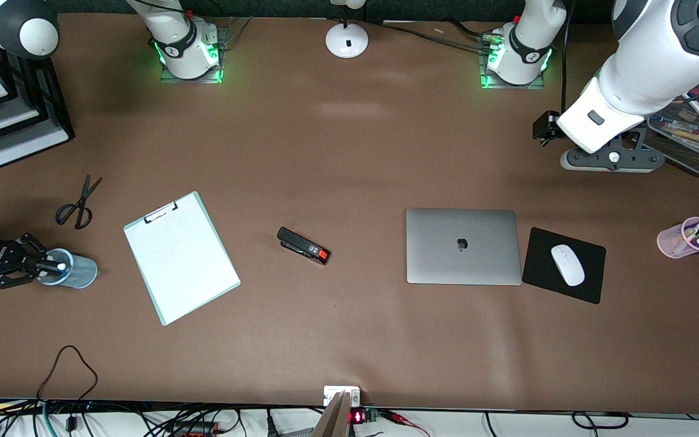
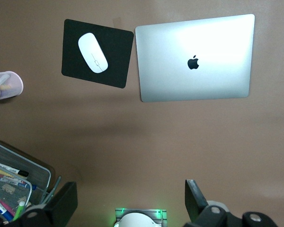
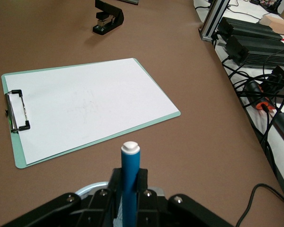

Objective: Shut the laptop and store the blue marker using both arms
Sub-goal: 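Open the right gripper to release the marker into the cup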

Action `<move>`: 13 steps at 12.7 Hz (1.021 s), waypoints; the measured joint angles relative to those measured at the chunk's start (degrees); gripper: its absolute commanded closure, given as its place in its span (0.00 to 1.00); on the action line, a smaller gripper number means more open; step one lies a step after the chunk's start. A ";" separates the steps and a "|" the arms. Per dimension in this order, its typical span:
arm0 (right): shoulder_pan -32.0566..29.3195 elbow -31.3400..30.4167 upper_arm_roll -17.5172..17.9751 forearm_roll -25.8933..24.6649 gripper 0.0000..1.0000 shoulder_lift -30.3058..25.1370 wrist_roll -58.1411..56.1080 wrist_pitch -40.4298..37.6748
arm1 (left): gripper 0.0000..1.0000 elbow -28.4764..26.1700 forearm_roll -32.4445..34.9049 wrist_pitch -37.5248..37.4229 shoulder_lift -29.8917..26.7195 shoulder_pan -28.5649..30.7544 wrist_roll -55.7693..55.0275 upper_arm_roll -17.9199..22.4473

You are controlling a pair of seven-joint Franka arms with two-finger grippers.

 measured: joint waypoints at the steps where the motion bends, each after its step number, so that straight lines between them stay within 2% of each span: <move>1: 0.00 0.00 0.01 0.00 1.00 0.00 0.00 0.00 | 0.00 0.10 0.01 0.01 0.00 0.00 -0.07 -0.02; 2: 0.00 0.00 0.02 0.00 0.74 0.00 0.00 0.00 | 0.00 0.19 0.01 0.01 0.00 -0.01 -0.11 -0.04; 3: -0.03 -0.07 0.02 0.02 0.01 0.01 0.01 0.00 | 0.00 0.36 0.01 0.03 0.00 -0.01 -0.13 -0.05; 9: -1.76 -1.87 0.01 2.05 0.00 -0.70 1.40 0.13 | 0.00 3.34 0.01 0.87 0.00 0.30 -0.23 0.14; 13: -0.50 -1.56 0.73 -4.05 0.00 -7.36 14.75 0.05 | 0.00 3.39 0.01 4.54 0.14 1.66 -0.23 0.57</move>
